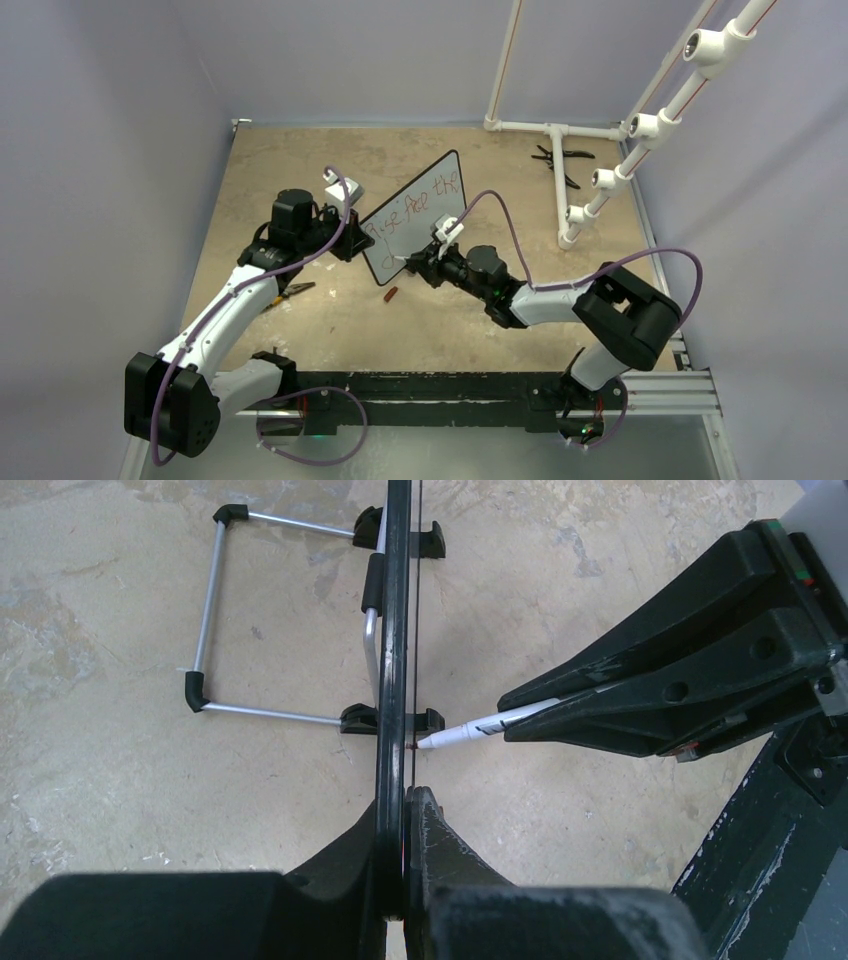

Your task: Write a sentence on the whiteboard

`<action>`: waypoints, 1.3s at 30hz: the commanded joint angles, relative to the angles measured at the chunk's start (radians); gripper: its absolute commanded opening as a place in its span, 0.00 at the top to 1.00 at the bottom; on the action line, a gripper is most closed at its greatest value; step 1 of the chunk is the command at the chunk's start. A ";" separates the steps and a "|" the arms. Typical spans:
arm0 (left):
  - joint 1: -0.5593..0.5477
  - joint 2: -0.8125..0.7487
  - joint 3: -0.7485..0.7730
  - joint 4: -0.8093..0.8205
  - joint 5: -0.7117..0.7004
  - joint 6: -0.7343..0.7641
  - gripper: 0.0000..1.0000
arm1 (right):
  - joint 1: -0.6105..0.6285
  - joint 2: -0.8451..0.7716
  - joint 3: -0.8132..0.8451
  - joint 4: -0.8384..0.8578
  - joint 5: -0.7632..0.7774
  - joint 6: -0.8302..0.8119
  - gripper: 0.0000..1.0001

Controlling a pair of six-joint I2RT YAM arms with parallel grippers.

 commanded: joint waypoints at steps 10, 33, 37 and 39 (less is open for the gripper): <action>-0.001 -0.022 0.010 0.010 0.031 0.008 1.00 | -0.001 0.055 0.058 -0.041 0.099 0.020 1.00; -0.001 -0.029 0.007 0.010 0.034 0.006 1.00 | -0.001 -0.036 0.030 0.016 0.129 0.013 1.00; -0.001 -0.030 0.007 0.011 0.034 0.008 1.00 | -0.001 -0.037 0.035 0.054 0.129 -0.005 1.00; 0.000 -0.030 0.007 0.011 0.034 0.007 1.00 | -0.001 -0.039 0.033 0.058 0.116 -0.013 1.00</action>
